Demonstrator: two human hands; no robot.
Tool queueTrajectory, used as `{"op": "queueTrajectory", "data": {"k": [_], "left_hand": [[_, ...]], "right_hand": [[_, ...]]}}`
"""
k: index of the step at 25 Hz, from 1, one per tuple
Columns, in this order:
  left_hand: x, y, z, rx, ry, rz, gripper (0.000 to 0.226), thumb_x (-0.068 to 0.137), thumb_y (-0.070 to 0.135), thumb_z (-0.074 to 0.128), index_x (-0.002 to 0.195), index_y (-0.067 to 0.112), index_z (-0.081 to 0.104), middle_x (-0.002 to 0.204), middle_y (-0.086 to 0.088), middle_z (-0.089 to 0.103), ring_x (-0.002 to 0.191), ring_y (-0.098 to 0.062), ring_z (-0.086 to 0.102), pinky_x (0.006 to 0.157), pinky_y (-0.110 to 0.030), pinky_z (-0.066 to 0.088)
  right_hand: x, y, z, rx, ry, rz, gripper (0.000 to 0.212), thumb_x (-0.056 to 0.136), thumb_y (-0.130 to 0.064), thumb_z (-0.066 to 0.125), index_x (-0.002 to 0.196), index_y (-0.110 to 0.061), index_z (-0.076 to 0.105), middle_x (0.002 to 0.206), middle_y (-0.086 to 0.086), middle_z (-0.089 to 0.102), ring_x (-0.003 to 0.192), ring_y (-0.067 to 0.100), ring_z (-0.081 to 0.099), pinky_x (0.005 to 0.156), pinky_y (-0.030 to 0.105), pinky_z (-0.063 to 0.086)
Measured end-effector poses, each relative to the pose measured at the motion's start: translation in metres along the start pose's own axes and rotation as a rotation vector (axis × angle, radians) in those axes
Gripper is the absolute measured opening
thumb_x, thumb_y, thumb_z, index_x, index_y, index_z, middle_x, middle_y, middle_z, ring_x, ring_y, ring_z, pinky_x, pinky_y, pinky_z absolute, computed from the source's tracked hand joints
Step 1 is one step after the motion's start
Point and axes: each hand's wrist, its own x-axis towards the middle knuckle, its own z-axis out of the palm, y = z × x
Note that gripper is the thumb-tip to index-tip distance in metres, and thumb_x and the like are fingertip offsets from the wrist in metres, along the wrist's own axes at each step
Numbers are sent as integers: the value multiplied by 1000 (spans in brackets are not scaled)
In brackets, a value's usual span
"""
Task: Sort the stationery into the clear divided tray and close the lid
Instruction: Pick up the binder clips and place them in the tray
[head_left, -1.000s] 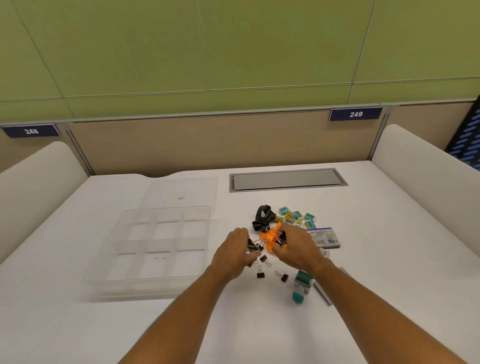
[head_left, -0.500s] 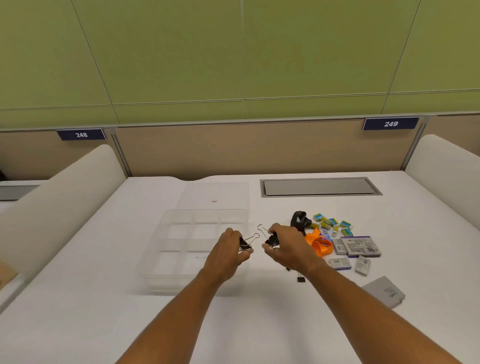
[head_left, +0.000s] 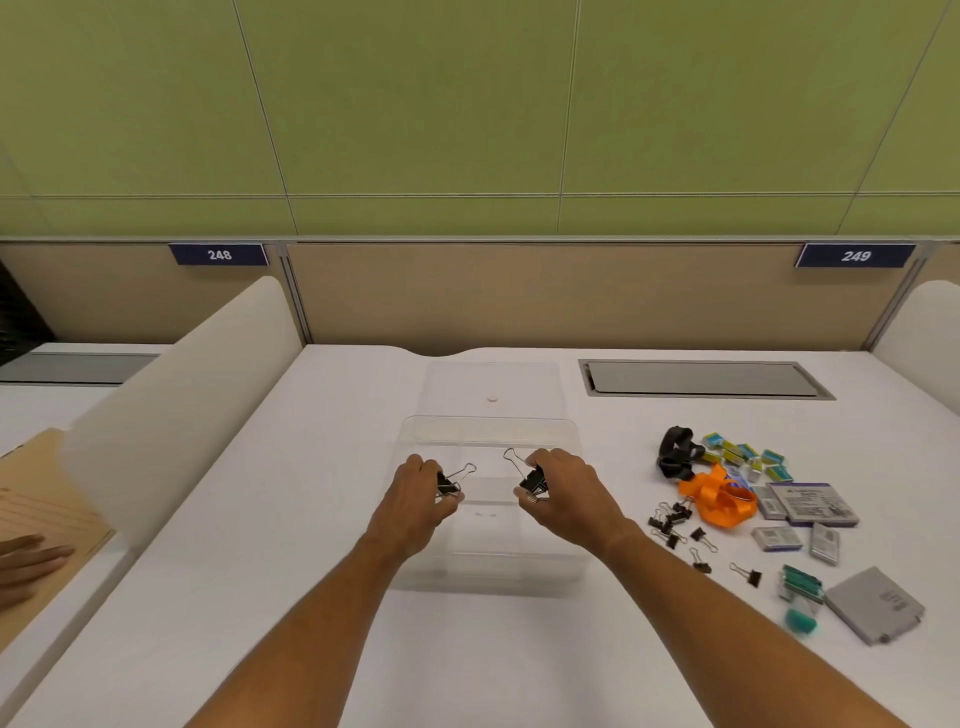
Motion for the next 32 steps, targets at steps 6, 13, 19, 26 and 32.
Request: {"op": "queueTrajectory", "data": {"k": [6,13,19,26,32], "left_hand": [[0,-47,-9,97,-61,-15,33,90,38,58,102,8,57,102,-5,48,98,-21,46,78,-30,45],[10,-40,-5,502,-154,157,40,84,45,58,105,12,62,107,-7,58,101,-24,51,82,-32,39],[17,-41,4,437,-286,168,54,83,55,61,120,16,57,118,-6,57,114,-24,50,94,-34,39],[15,-45,-4,396,-311,208,57,83,60,56,120,18,57,118,-5,55,113,-24,49,95,-36,38],[9,-61,-30,413,-40,248,59,82,47,52,130,13,51,134,-10,48,120,-29,46,98,-40,38]], "right_hand": [[8,-25,27,-16,31,52,35,86,-35,63,114,-16,56,100,3,61,93,25,59,80,33,45],[12,-34,35,-56,41,89,37,86,-35,64,115,-15,56,101,3,61,93,23,60,80,31,44],[16,-38,35,-80,22,106,38,85,-36,64,117,-16,55,102,3,59,91,24,61,81,33,49],[22,-55,48,-76,-44,76,45,89,-39,61,129,-21,54,111,3,58,95,24,61,82,31,49],[27,-76,66,-124,-105,2,45,89,-42,60,130,-23,55,113,2,63,103,23,60,85,33,48]]}}
